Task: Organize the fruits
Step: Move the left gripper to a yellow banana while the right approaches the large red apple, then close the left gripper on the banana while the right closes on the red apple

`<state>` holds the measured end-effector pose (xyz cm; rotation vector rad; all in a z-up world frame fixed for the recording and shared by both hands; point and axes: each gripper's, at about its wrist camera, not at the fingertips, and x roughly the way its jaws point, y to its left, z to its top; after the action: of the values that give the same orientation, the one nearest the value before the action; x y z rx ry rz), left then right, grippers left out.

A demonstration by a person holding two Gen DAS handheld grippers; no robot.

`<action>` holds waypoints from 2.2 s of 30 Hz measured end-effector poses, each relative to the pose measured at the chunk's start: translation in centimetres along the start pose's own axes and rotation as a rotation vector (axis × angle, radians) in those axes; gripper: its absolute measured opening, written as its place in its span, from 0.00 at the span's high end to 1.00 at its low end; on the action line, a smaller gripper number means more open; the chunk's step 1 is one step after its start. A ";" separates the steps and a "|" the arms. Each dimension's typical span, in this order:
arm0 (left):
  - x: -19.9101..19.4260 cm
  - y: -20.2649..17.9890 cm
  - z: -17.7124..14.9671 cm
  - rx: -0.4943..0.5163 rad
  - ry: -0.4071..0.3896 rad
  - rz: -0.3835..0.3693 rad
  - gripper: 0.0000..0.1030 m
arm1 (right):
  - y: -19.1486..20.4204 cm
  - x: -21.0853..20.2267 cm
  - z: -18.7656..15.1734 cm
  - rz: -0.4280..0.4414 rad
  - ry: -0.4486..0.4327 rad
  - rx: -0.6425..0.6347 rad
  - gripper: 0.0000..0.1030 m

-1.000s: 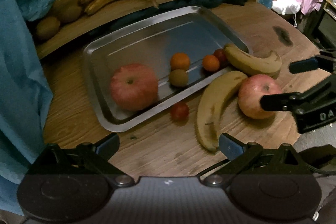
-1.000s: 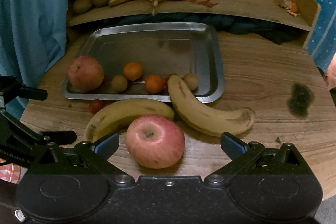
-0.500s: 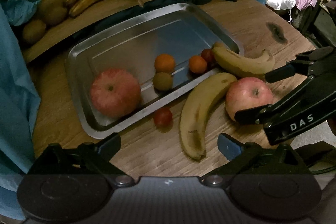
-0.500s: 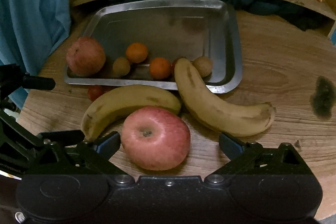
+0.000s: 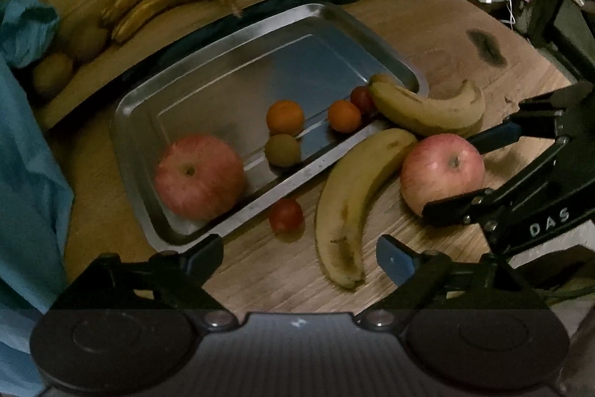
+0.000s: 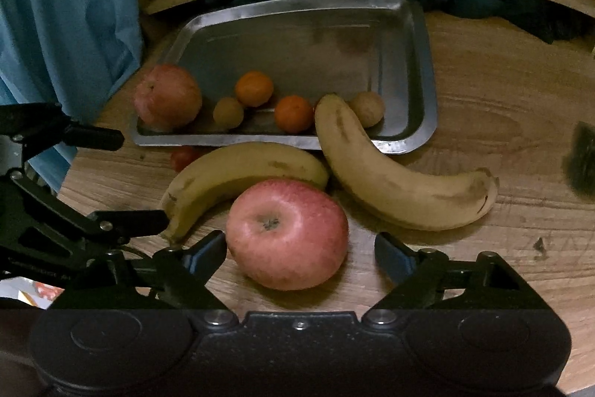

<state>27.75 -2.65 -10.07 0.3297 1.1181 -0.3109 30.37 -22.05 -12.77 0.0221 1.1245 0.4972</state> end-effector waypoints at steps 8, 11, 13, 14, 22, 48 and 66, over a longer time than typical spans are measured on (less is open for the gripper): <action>0.1 -1.3 0.0 0.090 0.013 -0.010 0.13 | -0.1 0.5 -0.3 0.018 -0.034 0.018 0.19; 0.1 -2.0 0.1 0.119 0.009 -0.015 0.13 | -0.2 0.4 -0.6 0.039 -0.061 0.014 0.30; 0.3 -2.5 0.2 0.138 0.008 -0.012 0.13 | -0.3 0.3 -0.7 0.042 -0.068 0.015 0.30; 0.4 -2.7 0.3 0.143 0.009 -0.013 0.15 | -0.4 0.2 -0.7 0.040 -0.069 0.021 0.30; 1.4 -3.2 1.2 0.147 0.007 -0.040 0.22 | -2.5 -1.1 -1.4 -0.003 -0.068 0.086 0.30; 5.3 -3.9 4.1 0.155 0.071 -0.092 0.39 | -3.8 -2.3 -3.0 -0.013 -0.091 0.148 0.28; 5.3 -3.5 4.3 0.132 0.056 -0.077 0.50 | -2.3 -1.8 -3.0 -0.082 -0.079 0.075 0.24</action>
<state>31.97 -7.99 -13.55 0.4150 1.1700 -0.4469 27.97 -25.46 -13.18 0.0601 1.0623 0.3783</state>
